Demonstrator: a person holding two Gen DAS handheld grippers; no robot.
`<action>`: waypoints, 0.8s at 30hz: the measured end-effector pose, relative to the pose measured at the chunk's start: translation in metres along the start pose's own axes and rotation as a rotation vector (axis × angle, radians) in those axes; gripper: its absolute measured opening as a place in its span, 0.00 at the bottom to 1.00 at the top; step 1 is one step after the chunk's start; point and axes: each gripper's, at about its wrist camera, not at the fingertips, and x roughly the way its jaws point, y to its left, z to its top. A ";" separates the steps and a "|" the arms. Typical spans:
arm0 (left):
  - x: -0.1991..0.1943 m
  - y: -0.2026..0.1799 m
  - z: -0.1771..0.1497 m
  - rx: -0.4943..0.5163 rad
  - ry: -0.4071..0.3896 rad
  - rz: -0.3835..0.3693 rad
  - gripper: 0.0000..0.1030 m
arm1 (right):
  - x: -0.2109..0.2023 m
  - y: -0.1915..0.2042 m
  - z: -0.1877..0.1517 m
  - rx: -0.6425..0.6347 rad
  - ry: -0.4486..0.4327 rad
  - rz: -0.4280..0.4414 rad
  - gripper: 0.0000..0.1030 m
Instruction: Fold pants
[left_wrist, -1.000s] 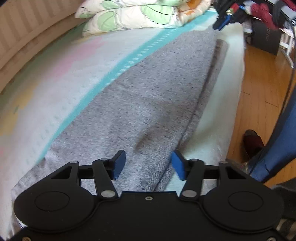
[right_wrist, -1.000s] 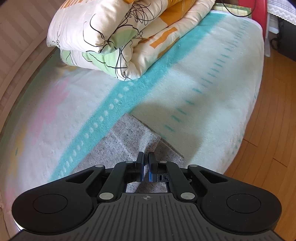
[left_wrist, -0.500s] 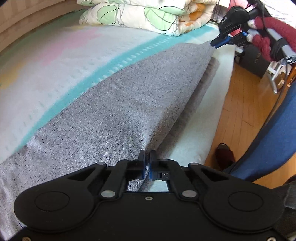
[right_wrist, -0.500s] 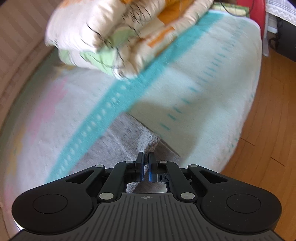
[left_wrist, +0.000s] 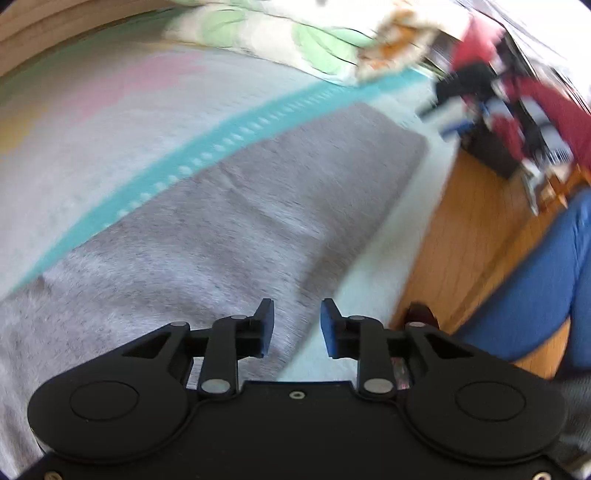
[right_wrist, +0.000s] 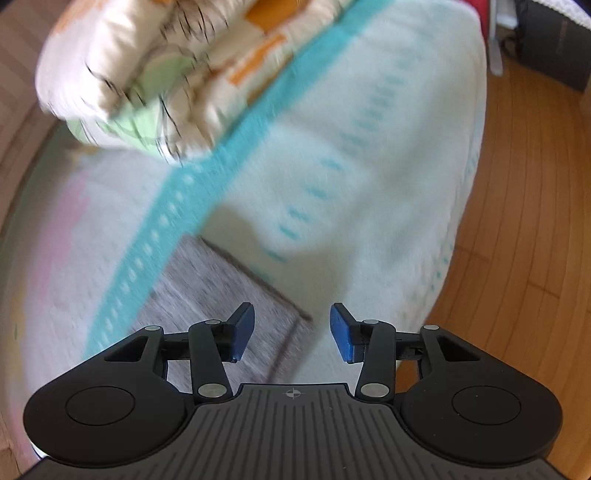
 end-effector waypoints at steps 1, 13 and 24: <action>0.000 0.005 0.002 -0.026 -0.002 0.010 0.36 | 0.005 0.000 -0.002 -0.003 0.015 -0.003 0.43; 0.001 0.037 0.003 -0.203 0.027 0.072 0.37 | 0.035 0.001 -0.004 0.029 0.090 0.050 0.44; 0.013 0.035 0.025 -0.303 0.029 0.144 0.44 | -0.012 0.037 -0.007 -0.122 -0.015 0.180 0.12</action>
